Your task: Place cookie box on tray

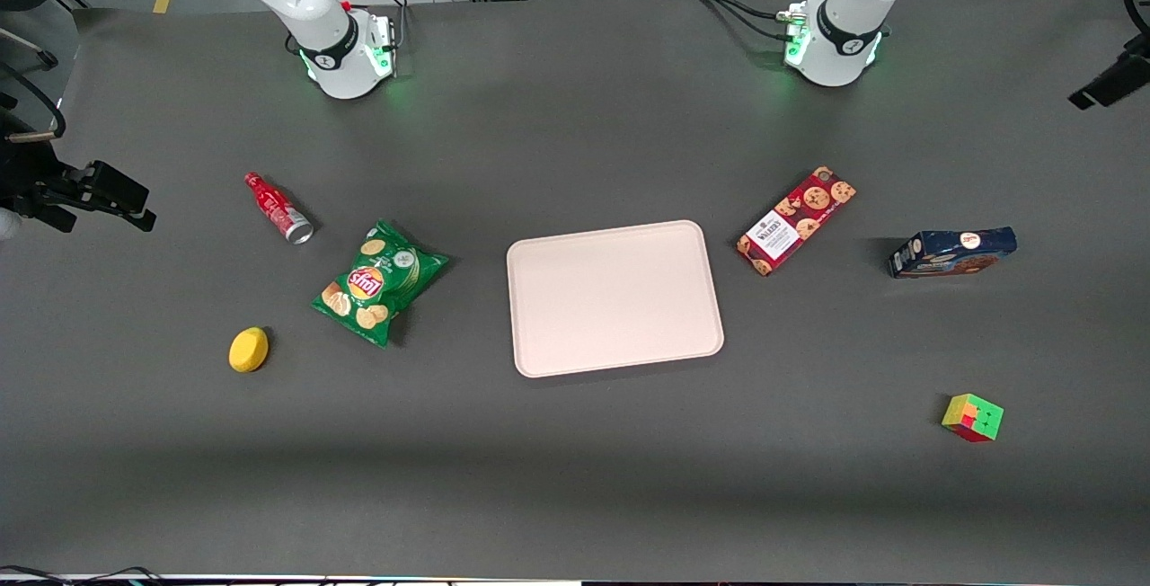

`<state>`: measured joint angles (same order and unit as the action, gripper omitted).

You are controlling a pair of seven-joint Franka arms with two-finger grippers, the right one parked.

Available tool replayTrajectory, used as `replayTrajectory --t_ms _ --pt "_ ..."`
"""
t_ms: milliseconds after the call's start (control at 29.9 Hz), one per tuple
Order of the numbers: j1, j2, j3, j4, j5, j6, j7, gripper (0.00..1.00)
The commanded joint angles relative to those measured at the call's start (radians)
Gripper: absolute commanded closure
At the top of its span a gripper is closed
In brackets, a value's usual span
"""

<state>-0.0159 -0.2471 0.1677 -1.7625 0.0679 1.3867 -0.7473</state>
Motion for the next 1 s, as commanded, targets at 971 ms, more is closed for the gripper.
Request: replayTrajectory --t_ms 971 --pt "-0.003 0.12 0.135 -0.683 -0.003 1.011 -0.399 0.0"
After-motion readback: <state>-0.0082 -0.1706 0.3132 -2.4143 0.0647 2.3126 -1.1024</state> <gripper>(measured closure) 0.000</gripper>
